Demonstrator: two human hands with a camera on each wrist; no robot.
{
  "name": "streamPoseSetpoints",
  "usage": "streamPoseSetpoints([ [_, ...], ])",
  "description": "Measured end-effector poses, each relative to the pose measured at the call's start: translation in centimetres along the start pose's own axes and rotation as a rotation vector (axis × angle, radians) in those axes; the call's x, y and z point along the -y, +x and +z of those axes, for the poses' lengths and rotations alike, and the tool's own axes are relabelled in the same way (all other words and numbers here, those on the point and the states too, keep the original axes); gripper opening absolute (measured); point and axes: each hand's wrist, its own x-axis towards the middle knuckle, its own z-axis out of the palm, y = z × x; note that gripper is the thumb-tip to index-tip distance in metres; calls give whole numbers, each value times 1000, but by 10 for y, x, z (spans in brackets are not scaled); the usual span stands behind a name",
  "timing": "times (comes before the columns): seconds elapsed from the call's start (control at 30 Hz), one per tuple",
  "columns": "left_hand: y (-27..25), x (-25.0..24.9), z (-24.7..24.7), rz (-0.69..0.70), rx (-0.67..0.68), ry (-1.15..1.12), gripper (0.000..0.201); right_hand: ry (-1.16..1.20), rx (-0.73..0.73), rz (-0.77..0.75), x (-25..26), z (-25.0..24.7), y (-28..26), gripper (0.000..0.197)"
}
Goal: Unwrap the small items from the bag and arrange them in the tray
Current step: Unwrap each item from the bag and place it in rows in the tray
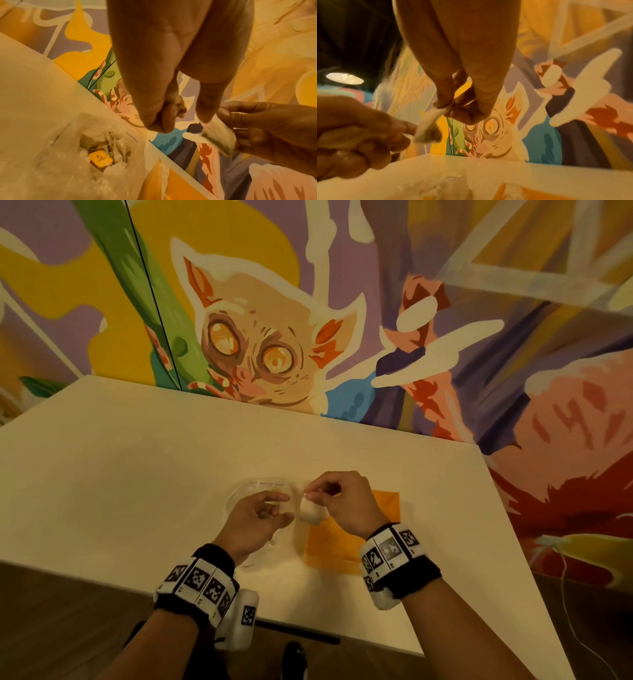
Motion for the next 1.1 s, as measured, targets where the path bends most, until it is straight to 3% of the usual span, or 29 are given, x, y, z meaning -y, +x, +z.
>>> streamPoseSetpoints([
  [0.13, -2, -16, 3, 127, 49, 101, 16, -72, 57, -68, 13, -4, -1, 9],
  [0.3, 2, -22, 4, 244, -55, 209, 7, 63, -19, -49, 12, -4, -4, 17],
  [0.47, 2, -22, 7, 271, -121, 150, 12, 17, -27, -2, 2, 1, -8, 12],
  [0.6, 1, -23, 8, 303, -85, 155, 5, -11, -35, -40, 7, 2, -8, 10],
  [0.73, 5, -26, 5, 325, -143, 215, 19, -14, -54, -54, 8, 2, -7, 8],
  [0.93, 10, -29, -6, 289, -218, 215, 20, -210, 21, 14, -16, 2, -14, 5],
  [1.1, 6, -36, -3, 282, -134, 346, 5, -76, -26, -5, 2, 0, -13, 31],
])
